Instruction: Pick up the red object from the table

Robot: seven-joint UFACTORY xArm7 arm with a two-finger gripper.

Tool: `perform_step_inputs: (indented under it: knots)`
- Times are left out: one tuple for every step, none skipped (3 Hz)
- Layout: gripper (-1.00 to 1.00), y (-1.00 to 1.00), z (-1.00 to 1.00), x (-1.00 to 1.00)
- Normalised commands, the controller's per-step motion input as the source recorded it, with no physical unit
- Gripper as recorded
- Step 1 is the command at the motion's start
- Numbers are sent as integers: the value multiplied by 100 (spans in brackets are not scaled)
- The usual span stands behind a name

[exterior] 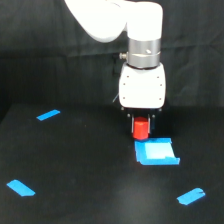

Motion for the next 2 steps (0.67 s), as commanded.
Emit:
perform_step_inputs:
  knots:
    - [-100,-15,97,-41]
    - [-99,15,99,-21]
